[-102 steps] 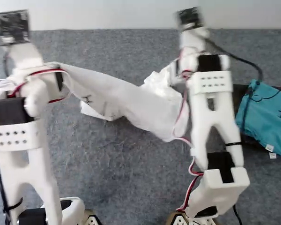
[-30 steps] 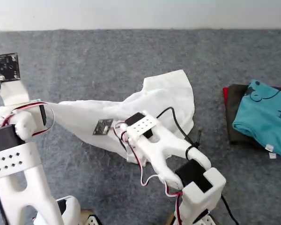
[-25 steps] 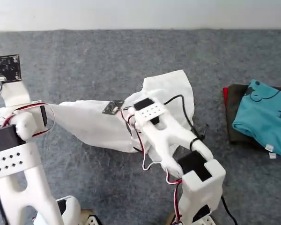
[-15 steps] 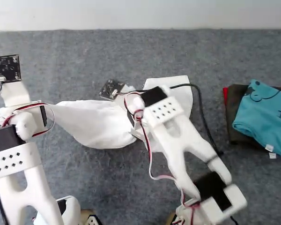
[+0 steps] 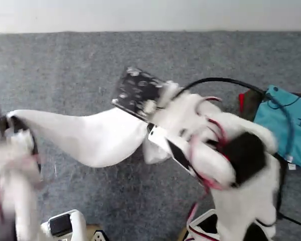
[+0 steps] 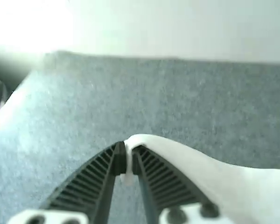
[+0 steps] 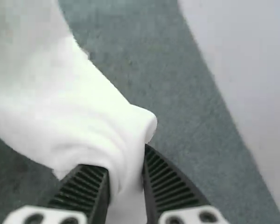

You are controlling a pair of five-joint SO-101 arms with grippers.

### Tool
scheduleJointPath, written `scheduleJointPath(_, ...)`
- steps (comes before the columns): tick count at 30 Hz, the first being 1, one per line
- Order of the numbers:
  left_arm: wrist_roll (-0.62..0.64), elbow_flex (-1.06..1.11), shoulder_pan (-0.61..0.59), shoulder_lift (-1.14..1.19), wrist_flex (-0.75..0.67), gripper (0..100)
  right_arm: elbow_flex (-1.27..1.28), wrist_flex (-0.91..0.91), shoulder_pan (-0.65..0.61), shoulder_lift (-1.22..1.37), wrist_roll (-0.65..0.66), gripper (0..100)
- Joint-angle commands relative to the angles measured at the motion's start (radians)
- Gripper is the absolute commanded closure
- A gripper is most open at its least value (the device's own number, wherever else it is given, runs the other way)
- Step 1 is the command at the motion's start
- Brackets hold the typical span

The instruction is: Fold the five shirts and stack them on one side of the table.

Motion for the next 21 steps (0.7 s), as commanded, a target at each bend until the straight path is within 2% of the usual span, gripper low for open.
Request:
scheduleJointPath(1,0.012,-0.11,-0.003,-0.15,-0.005,99,-0.135,0.041,-0.01,0.019,-0.048,99.1)
scheduleJointPath(3,0.014,-0.099,0.0,-0.146,-0.049,98,-0.15,0.035,-0.004,0.094,-0.048,99.1)
scheduleJointPath(7,0.018,0.108,0.003,-0.003,-0.233,98,-0.149,-0.054,0.068,0.357,-0.015,99.1)
scheduleJointPath(11,0.02,0.378,0.026,0.255,-0.617,99,-0.153,-0.205,0.174,0.7,0.086,99.1)
scheduleJointPath(15,0.02,0.478,0.072,0.594,-0.97,99,-0.213,-0.309,0.252,1.044,0.155,99.0)
scheduleJointPath(17,0.055,0.427,0.074,0.789,-1.071,99,-0.333,-0.321,0.289,1.188,0.115,98.6)
scheduleJointPath(19,0.173,0.314,0.049,0.973,-1.091,99,-0.508,-0.311,0.326,1.308,-0.008,95.4)
scheduleJointPath(21,0.276,0.163,0.035,1.126,-1.034,99,-0.694,-0.275,0.361,1.395,-0.189,83.5)
